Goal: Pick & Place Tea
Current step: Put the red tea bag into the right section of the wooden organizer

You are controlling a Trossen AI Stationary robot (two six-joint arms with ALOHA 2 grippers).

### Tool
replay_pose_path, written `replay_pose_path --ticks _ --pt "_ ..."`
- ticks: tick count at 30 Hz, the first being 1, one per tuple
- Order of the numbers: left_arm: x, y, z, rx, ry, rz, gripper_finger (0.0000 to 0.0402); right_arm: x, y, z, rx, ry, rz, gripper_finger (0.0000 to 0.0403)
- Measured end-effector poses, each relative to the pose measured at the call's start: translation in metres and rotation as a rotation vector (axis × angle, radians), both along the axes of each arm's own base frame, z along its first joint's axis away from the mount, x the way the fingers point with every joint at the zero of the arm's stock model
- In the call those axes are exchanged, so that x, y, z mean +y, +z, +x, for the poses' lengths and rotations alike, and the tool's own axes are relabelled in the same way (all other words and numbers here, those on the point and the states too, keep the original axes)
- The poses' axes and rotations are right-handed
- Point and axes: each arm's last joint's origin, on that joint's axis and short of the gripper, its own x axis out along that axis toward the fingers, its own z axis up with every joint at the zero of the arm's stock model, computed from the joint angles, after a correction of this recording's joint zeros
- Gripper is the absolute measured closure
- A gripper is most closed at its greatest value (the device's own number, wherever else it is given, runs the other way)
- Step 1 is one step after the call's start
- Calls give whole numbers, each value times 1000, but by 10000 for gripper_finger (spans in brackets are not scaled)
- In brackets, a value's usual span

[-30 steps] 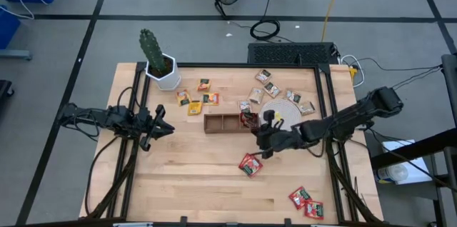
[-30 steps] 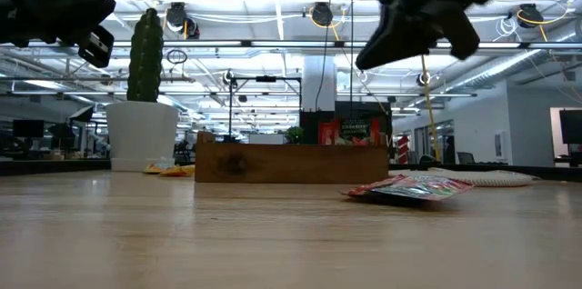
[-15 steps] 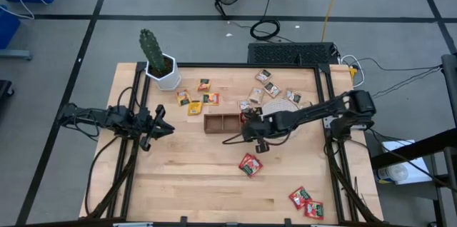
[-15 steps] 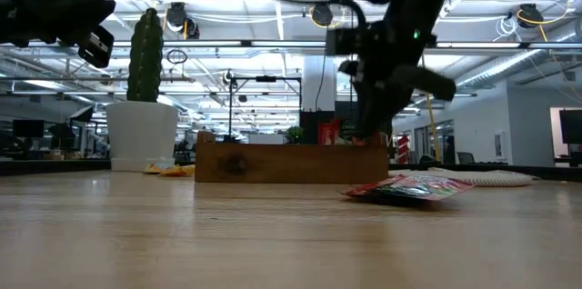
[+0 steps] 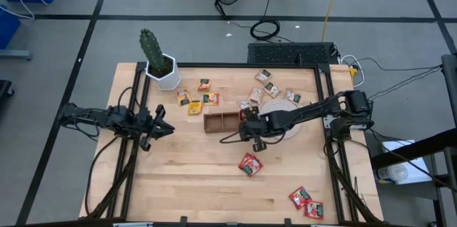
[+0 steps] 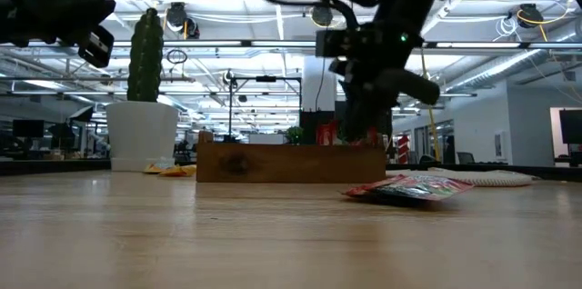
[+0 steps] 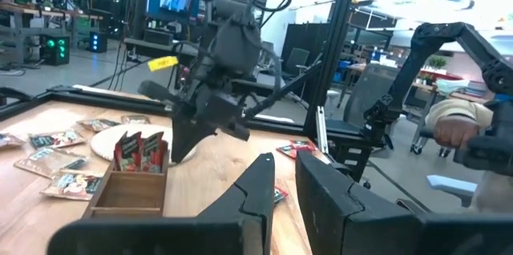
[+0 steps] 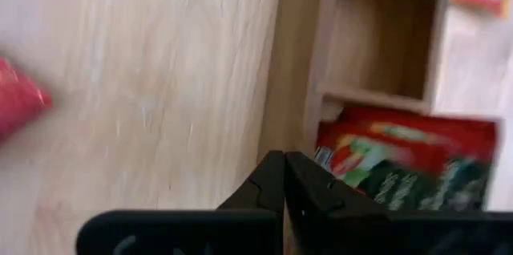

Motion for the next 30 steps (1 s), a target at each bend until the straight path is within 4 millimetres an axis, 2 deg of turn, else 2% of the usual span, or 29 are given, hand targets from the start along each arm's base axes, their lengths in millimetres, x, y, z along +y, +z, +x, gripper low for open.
replay_pose_path --ticks 3,19,30 --pt "0 0 0 1 -1 0 344 -1 6 2 -15 2 -43 403" --pt "0 0 0 1 0 0 344 -24 -4 -3 36 -33 -56 403" --pt "0 0 0 0 0 0 344 -25 -11 -8 56 -44 -76 403"
